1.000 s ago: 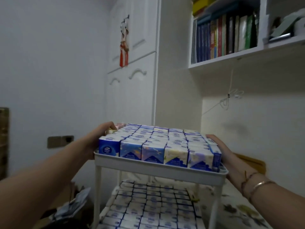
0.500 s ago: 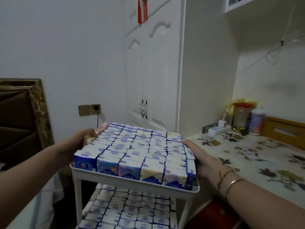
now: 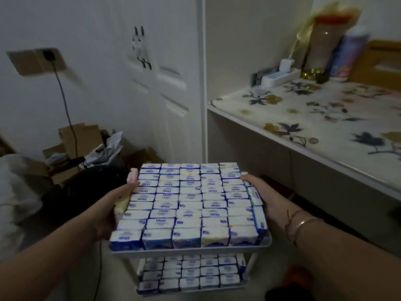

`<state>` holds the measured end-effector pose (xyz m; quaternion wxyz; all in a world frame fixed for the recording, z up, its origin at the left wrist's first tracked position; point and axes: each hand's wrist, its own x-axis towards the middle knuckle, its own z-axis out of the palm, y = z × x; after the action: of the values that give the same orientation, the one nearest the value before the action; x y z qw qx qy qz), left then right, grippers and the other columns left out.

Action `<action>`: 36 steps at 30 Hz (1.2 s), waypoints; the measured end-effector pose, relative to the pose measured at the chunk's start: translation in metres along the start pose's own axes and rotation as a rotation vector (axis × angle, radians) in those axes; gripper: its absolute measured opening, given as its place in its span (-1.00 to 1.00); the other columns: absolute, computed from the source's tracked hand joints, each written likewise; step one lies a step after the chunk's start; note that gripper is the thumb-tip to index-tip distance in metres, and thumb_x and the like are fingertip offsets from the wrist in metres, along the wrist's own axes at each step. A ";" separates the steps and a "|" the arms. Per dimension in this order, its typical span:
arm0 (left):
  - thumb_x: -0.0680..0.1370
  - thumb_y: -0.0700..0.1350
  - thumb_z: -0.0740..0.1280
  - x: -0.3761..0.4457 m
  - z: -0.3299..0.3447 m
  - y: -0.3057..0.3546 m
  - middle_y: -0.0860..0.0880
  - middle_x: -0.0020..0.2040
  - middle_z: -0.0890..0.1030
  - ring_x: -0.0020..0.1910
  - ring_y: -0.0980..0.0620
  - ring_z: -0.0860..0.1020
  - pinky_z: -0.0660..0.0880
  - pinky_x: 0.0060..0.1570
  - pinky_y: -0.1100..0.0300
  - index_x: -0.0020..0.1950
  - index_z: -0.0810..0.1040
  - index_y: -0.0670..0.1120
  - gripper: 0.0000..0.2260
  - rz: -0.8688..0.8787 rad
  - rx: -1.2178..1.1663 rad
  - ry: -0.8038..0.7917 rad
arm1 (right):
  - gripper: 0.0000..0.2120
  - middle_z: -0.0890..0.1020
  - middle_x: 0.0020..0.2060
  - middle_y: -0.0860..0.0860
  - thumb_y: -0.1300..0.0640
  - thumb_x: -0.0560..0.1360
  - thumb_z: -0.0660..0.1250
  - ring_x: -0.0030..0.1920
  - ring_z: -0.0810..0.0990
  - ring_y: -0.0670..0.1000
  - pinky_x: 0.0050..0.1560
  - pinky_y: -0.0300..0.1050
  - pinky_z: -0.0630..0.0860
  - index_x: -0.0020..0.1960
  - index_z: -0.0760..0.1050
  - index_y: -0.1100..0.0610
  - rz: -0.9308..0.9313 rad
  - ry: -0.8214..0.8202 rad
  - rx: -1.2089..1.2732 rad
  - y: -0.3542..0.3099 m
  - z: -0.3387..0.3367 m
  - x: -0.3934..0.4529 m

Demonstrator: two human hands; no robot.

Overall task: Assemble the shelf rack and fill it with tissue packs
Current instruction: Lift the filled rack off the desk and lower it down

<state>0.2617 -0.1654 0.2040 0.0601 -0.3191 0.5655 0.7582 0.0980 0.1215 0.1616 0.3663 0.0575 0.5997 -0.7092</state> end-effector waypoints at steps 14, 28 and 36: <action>0.56 -0.07 0.24 0.177 0.127 -0.107 -0.20 0.08 0.67 0.00 -0.17 0.66 0.52 0.14 -0.06 0.19 0.56 -0.17 -0.72 -0.125 -0.202 -0.132 | -0.72 0.71 -0.21 0.11 -0.05 0.52 0.31 -0.25 0.66 0.10 0.03 0.01 0.56 0.07 0.58 0.13 0.118 0.207 -0.309 -0.004 -0.168 0.112; 0.52 0.04 0.33 0.287 0.183 -0.179 -0.20 0.13 0.64 0.10 -0.21 0.62 0.48 0.20 -0.20 0.27 0.55 -0.13 -0.61 -0.038 -0.348 -0.043 | -0.27 0.47 0.34 0.10 -0.22 0.45 0.34 0.27 0.48 0.10 0.30 -0.04 0.42 0.46 0.30 0.16 0.005 0.226 -0.655 -0.030 -0.222 0.242; 0.48 0.05 0.40 0.311 0.186 -0.200 -0.20 0.10 0.66 0.06 -0.21 0.64 0.52 0.12 -0.23 0.32 0.46 -0.15 -0.52 -0.037 -0.359 0.062 | -0.30 0.47 0.34 0.15 -0.16 0.43 0.37 0.29 0.49 0.17 0.34 0.06 0.41 0.44 0.33 0.17 0.024 0.279 -0.685 0.000 -0.249 0.272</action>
<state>0.0292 -0.0122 -0.1020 -0.0013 -0.3581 0.4165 0.8356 -0.1877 0.2211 -0.0482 0.2872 0.0348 0.8459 -0.4481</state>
